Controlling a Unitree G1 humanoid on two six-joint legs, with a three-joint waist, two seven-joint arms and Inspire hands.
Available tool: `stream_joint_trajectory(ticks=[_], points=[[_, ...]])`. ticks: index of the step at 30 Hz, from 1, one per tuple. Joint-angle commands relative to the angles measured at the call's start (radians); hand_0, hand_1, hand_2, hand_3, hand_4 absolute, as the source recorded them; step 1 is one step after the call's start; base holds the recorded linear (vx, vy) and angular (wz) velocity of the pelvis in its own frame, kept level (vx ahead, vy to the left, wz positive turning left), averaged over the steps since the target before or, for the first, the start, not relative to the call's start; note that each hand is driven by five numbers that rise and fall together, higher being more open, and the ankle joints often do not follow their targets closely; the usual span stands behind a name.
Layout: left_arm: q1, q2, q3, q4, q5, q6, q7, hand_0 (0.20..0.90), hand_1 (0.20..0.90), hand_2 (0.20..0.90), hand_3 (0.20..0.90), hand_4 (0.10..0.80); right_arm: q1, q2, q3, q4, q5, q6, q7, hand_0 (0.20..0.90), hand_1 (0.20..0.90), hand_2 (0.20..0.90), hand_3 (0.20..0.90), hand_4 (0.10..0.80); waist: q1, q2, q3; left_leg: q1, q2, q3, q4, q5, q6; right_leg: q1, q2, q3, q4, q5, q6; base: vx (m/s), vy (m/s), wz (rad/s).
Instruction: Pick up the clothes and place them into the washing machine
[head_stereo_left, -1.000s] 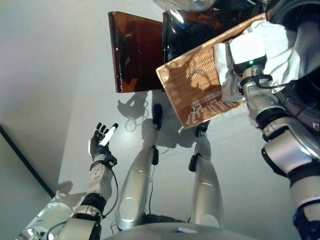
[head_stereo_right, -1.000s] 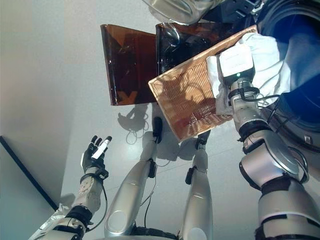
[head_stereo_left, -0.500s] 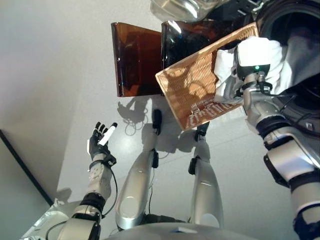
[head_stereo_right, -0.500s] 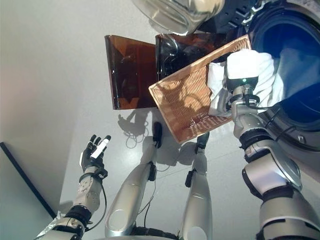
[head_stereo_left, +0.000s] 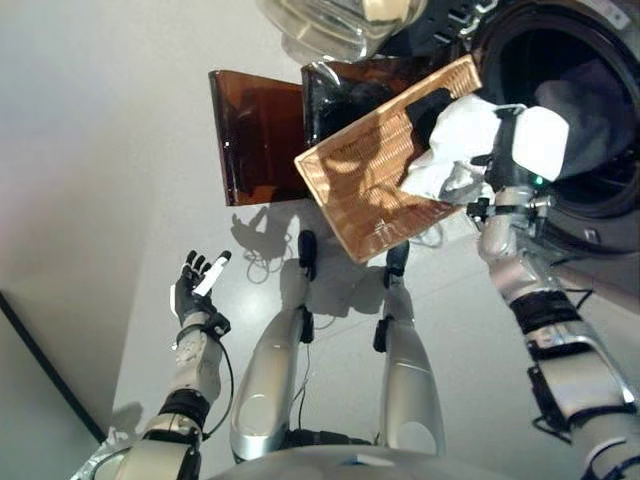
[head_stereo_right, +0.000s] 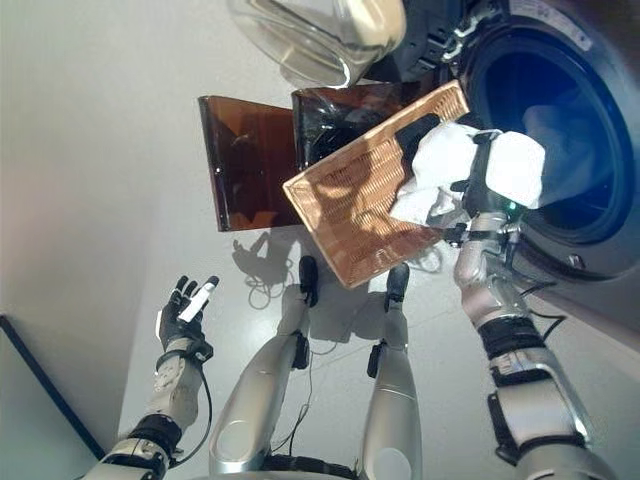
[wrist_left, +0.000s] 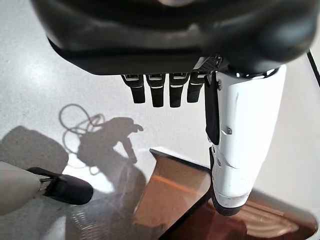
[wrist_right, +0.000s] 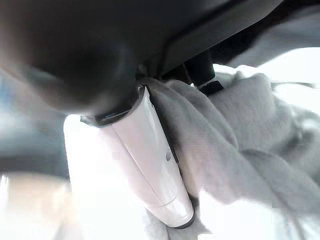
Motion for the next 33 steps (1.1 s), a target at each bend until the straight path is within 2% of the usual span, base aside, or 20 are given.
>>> stream_joint_trajectory(ticks=[1,3,4,5,6,7,9,13,17,28,33], points=[[0.070,0.020,0.033,0.061,-0.011,-0.010,0.051,0.900,0.900,0.900,0.900,0.800,0.037,0.043,-0.042,-0.112,0.437,-0.267,0.002,0.200,0.200,0.200,0.200,0.300,0.009,0.031,-0.087,0.036,0.007,-0.044,-0.009,-0.070,-0.091,0.029,0.024,-0.047,0.078,-0.066,0.018,0.048,-0.012,-0.05],[0.079,0.023,0.029,0.067,-0.019,0.002,0.045,0.900,0.900,0.900,0.900,0.800,0.056,0.089,-0.058,-0.114,0.648,-0.359,0.077,0.200,0.200,0.200,0.200,0.300,0.007,0.030,-0.093,0.043,0.009,-0.044,-0.009,-0.073,-0.091,0.038,0.024,-0.047,0.075,-0.068,0.017,0.045,-0.009,-0.08],[0.082,0.022,0.027,0.070,-0.032,0.008,0.041,0.900,0.900,0.900,0.900,0.800,0.061,0.126,-0.063,-0.113,0.810,-0.415,0.149,0.200,0.200,0.200,0.200,0.300,0.007,0.030,-0.095,0.044,0.009,-0.042,-0.009,-0.070,-0.091,0.040,0.024,-0.048,0.071,-0.065,0.016,0.039,-0.008,-0.12],[0.085,0.022,0.026,0.067,-0.044,0.014,0.039,0.900,0.900,0.900,0.900,0.800,0.068,0.149,-0.061,-0.118,0.922,-0.437,0.198,0.200,0.200,0.200,0.200,0.300,0.006,0.030,-0.097,0.047,0.007,-0.040,-0.009,-0.072,-0.091,0.043,0.025,-0.049,0.069,-0.065,0.016,0.014,-0.002,-0.13],[0.085,0.022,0.026,0.067,-0.044,0.014,0.039,0.900,0.900,0.900,0.900,0.800,0.068,0.149,-0.061,-0.118,0.923,-0.437,0.199,0.200,0.200,0.200,0.200,0.300,0.006,0.030,-0.098,0.046,0.007,-0.041,-0.009,-0.072,-0.091,0.043,0.025,-0.049,0.069,-0.064,0.016,0.050,0.003,-0.07],[0.092,0.019,0.018,0.065,-0.059,0.024,0.027,0.900,0.900,0.900,0.900,0.800,0.073,0.178,-0.067,-0.119,1.097,-0.467,0.281,0.200,0.200,0.200,0.200,0.300,0.008,0.035,-0.104,0.056,0.007,-0.039,-0.009,-0.080,-0.092,0.054,0.027,-0.048,0.065,-0.070,0.015,0.045,0.000,-0.04],[0.101,0.014,0.004,0.058,-0.081,0.029,0.019,0.900,0.900,0.900,0.900,0.800,0.053,0.213,-0.103,-0.116,1.282,-0.526,0.336,0.200,0.200,0.200,0.200,0.300,0.009,0.042,-0.112,0.056,0.005,-0.039,-0.009,-0.080,-0.093,0.056,0.027,-0.047,0.061,-0.068,0.014,0.058,0.002,-0.01],[0.114,0.008,-0.016,0.060,-0.094,0.036,0.009,0.900,0.900,0.900,0.900,0.800,0.004,0.243,-0.152,-0.088,1.472,-0.581,0.389,0.200,0.200,0.200,0.200,0.300,0.018,0.052,-0.128,0.062,0.002,-0.039,-0.009,-0.085,-0.092,0.064,0.029,-0.045,0.060,-0.074,0.012,0.037,0.000,-0.01],[0.116,0.005,-0.029,0.083,-0.099,0.045,0.003,0.900,0.900,0.900,0.900,0.800,-0.084,0.234,-0.189,-0.052,1.557,-0.610,0.400,0.200,0.200,0.200,0.200,0.300,0.028,0.065,-0.143,0.065,0.000,-0.039,-0.009,-0.091,-0.091,0.062,0.030,-0.041,0.060,-0.079,0.012,0.026,0.004,-0.03],[0.119,0.021,-0.068,0.105,-0.093,0.045,-0.013,0.900,0.900,0.900,0.900,0.800,-0.341,0.130,-0.212,0.080,1.611,-0.634,0.373,0.200,0.200,0.200,0.200,0.300,0.066,0.094,-0.158,0.064,-0.003,-0.037,-0.009,-0.093,-0.090,0.061,0.029,-0.035,0.056,-0.084,0.011,0.000,0.000,0.00],[0.120,0.037,-0.080,0.122,-0.088,0.042,-0.021,0.900,0.900,0.900,0.900,0.800,-0.509,0.047,-0.228,0.182,1.638,-0.648,0.340,0.200,0.200,0.200,0.200,0.300,0.088,0.116,-0.171,0.060,-0.006,-0.039,-0.009,-0.092,-0.091,0.055,0.027,-0.033,0.060,-0.089,0.011,0.000,0.000,0.00]])
